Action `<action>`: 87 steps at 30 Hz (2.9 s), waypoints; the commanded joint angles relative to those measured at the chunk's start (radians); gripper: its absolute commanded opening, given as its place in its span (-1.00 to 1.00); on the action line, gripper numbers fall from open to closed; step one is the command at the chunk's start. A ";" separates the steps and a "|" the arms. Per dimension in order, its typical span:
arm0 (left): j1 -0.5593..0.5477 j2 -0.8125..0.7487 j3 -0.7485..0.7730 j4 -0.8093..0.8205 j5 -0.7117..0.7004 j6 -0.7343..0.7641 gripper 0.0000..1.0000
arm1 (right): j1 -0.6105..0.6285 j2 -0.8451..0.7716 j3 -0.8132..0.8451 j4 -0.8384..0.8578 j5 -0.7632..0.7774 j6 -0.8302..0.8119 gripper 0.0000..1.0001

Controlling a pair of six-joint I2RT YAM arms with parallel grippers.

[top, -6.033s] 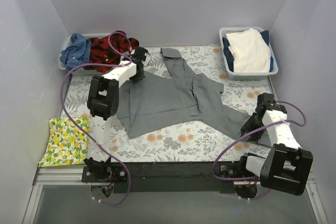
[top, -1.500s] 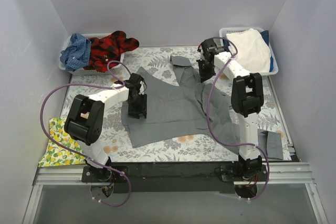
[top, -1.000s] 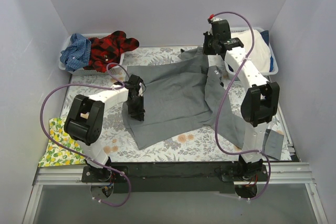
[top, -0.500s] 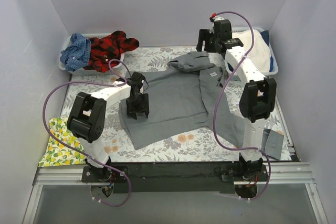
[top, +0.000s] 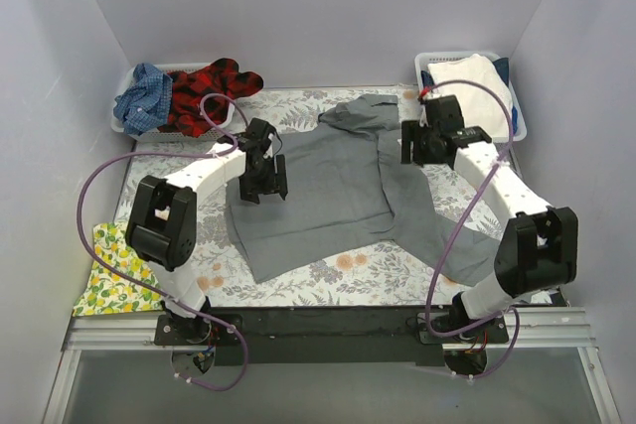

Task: Fold and stack the long sleeve shirts
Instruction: Flatten the shirt out, then fold the shirt

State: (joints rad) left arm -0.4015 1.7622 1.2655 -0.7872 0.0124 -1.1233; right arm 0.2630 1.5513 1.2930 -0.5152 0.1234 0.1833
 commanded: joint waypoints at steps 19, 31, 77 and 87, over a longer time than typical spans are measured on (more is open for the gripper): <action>0.245 0.410 0.317 0.088 -0.075 0.019 0.27 | 0.007 -0.119 -0.465 -0.140 -0.246 0.032 0.28; 0.244 0.298 0.350 0.082 -0.015 0.026 0.45 | 0.018 -0.169 -0.437 -0.220 -0.170 0.018 0.28; 0.245 0.026 0.133 0.138 -0.014 -0.017 0.62 | 0.005 -0.140 -0.517 -0.307 -0.076 0.208 -0.97; 0.245 0.017 0.106 0.134 -0.026 -0.010 0.62 | -0.134 -0.368 -0.429 -0.356 0.061 0.200 -0.97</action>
State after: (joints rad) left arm -0.1543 1.8198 1.3701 -0.6479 -0.0078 -1.1454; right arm 0.1825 1.2900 0.8246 -0.8566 0.0956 0.3828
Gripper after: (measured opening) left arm 0.807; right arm 0.030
